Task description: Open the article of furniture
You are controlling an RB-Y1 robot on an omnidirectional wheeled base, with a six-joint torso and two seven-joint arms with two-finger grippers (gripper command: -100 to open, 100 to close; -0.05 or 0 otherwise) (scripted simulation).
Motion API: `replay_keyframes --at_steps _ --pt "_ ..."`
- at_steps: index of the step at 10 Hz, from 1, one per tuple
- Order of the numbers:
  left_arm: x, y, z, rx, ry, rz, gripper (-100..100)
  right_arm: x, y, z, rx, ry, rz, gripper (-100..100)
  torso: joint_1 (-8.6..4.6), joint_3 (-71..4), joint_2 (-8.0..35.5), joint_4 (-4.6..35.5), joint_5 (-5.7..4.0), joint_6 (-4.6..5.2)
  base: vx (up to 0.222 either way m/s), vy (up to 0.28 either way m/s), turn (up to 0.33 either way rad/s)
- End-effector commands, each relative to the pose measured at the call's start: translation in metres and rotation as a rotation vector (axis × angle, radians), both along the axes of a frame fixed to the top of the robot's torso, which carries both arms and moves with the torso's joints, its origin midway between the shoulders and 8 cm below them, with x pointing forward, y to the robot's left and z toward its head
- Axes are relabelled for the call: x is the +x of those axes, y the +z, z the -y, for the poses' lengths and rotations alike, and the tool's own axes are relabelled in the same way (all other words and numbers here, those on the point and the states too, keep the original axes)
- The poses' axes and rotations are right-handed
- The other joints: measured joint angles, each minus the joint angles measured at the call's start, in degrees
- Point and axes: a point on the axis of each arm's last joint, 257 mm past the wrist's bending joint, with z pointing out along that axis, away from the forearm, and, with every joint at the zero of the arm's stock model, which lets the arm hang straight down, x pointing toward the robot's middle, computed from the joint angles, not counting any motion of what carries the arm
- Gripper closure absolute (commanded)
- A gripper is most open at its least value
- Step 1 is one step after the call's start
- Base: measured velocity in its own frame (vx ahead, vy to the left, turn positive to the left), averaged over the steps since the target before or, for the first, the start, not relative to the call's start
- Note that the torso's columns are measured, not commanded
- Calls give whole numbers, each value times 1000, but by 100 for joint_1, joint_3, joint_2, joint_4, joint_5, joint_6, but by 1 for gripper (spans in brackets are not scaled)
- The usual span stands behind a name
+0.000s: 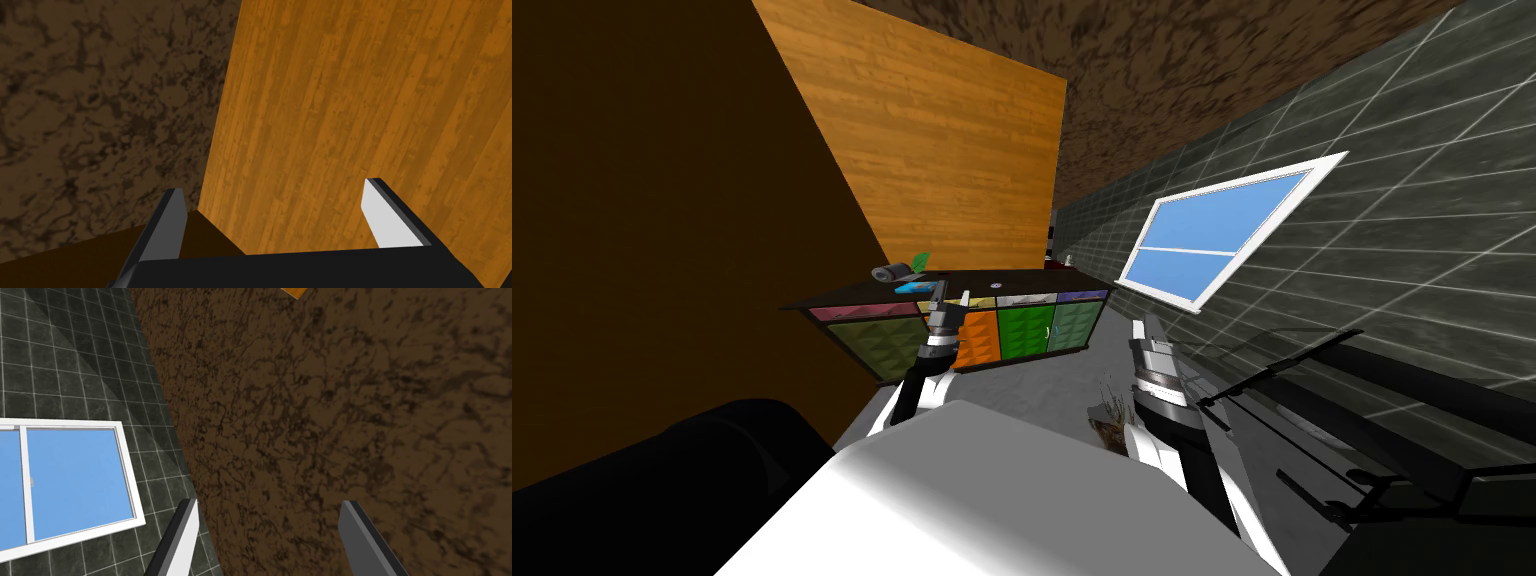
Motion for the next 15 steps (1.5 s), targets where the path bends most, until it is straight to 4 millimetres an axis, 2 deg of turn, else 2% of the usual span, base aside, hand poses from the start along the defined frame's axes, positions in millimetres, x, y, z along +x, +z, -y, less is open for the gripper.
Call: replay_keyframes --at_steps 1,9,10,12,15 --pt "0 0 0 0 0 0 0 0 0 0 0 0 0 0 0 -467 232 235 0 0 0 0 0" --pt "0 0 0 0 0 0 0 0 0 0 0 0 0 0 0 -7073 3539 3537 0 0 0 0 0" --pt "4 -5 3 33 -20 -13 -100 0 0 0 0 0 0 0 0 -7919 3962 3960 0 0 51 -17 18" --pt "8 -12 4 54 -34 -27 -100 0 0 0 0 0 0 0 -11 -8438 4189 4199 -3 0 87 -55 19" --pt "18 -31 0 69 -49 -54 -100 0 0 0 0 0 0 0 -8 -8465 4216 4224 -2 0 137 -86 30"
